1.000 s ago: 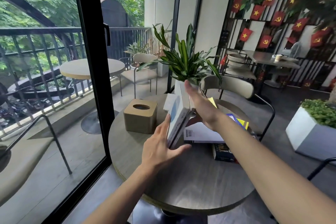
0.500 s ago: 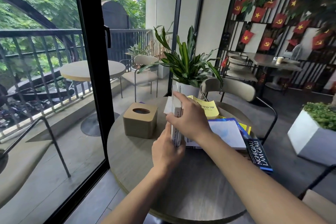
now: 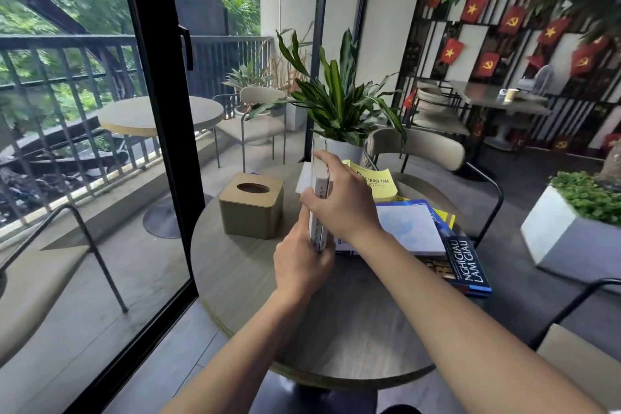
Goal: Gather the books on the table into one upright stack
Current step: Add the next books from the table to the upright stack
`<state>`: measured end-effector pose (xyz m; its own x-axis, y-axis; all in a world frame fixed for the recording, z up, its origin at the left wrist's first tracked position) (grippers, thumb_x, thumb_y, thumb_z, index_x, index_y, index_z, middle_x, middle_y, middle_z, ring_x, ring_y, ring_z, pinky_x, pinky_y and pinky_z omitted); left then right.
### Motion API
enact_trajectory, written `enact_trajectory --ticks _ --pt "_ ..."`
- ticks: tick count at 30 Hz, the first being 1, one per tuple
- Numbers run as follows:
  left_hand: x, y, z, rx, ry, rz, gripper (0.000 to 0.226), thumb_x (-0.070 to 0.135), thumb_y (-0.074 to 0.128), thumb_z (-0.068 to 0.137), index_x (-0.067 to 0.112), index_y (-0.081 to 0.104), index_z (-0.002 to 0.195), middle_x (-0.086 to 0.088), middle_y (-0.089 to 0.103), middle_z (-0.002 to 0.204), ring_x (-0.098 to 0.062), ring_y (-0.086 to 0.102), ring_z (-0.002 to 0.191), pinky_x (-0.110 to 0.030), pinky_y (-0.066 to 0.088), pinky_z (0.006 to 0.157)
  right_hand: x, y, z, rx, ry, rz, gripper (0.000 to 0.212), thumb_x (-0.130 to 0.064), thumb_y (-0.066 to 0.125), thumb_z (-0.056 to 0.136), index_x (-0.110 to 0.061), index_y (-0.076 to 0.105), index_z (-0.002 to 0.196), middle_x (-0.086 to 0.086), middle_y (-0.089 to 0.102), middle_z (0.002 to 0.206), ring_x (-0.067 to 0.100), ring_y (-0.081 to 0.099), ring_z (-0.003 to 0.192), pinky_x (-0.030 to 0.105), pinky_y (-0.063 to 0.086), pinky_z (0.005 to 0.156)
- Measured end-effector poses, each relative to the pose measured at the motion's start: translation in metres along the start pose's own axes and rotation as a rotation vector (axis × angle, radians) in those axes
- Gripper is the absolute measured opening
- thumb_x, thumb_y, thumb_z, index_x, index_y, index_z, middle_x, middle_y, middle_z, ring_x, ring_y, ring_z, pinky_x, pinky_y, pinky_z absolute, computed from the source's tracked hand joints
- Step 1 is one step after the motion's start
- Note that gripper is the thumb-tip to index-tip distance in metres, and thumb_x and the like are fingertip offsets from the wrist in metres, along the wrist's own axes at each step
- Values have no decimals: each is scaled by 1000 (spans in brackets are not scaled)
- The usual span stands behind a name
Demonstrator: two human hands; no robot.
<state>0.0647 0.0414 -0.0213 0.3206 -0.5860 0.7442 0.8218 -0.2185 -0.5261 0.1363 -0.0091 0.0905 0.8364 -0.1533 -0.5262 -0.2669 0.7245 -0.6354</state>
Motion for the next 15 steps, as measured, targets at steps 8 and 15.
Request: enact_trajectory --ticks 8,15 --pt "3 -4 -4 -1 8 9 90 27 64 80 36 19 158 -3 72 111 -36 66 95 -44 55 72 49 -6 -25 -2 130 223 63 -60 31 93 -27 37 147 -2 53 142 12 50 127 27 40 99" --pt "2 -1 -3 1 21 13 83 23 63 83 29 25 157 -7 72 110 -40 65 94 -44 55 73 143 -22 -49 -17 395 -396 70 -49 53 90 -17 29 147 10 36 152 31 30 138 46 32 106"
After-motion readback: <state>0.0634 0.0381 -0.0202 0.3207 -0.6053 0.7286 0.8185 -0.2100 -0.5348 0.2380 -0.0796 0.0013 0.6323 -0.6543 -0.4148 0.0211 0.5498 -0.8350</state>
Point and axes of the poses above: each hand's wrist, its own z-axis towards the middle knuckle, its own y-axis out of the palm, x = y × z, the point moved 8 cm from there along z, towards the middle knuckle
